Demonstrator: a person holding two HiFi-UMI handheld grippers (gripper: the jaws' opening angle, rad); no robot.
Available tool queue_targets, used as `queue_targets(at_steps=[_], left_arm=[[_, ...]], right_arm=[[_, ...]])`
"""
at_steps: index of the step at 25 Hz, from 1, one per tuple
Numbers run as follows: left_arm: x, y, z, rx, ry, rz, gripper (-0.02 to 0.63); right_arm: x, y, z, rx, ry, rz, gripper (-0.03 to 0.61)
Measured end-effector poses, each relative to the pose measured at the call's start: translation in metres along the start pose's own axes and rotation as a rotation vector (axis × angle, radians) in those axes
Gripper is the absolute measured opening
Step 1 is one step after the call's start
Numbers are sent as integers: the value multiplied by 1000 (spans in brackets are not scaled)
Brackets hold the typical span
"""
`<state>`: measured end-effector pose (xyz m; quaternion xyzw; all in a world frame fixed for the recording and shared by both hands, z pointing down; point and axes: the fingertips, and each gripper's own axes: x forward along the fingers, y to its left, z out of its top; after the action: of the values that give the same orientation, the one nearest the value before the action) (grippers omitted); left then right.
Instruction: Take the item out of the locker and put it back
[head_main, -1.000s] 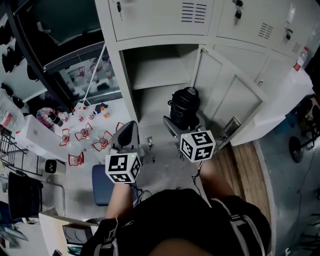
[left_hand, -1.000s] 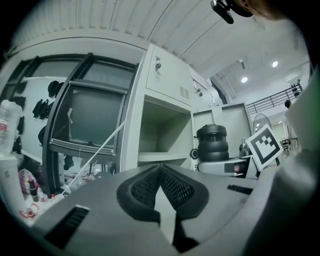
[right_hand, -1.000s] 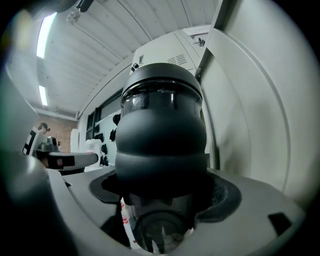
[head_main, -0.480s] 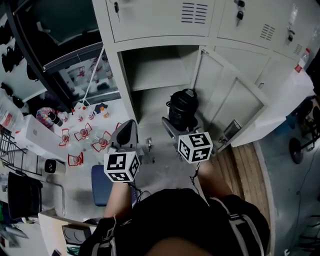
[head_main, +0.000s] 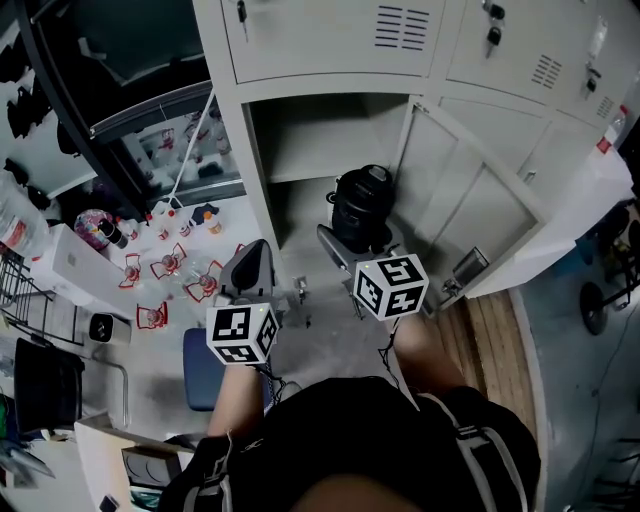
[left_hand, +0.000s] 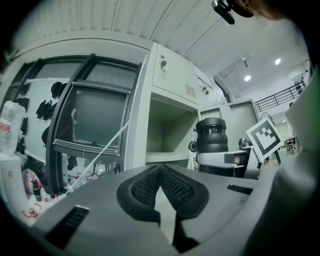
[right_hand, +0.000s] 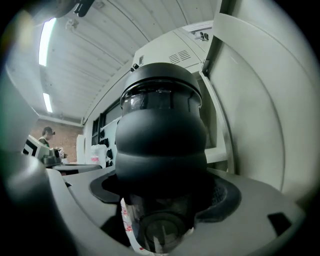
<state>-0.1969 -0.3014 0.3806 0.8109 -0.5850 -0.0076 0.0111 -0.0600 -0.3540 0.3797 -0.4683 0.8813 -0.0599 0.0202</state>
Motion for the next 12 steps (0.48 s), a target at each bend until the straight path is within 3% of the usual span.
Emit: queue_targets(at_steps=[4, 12], left_arm=[[-2, 6, 0, -3, -3, 10, 12], [-5, 13, 5, -5, -18, 24, 12]], right_arm=[[14, 5, 19, 77, -25, 41, 429], [48, -2, 49, 370, -11, 121, 428]])
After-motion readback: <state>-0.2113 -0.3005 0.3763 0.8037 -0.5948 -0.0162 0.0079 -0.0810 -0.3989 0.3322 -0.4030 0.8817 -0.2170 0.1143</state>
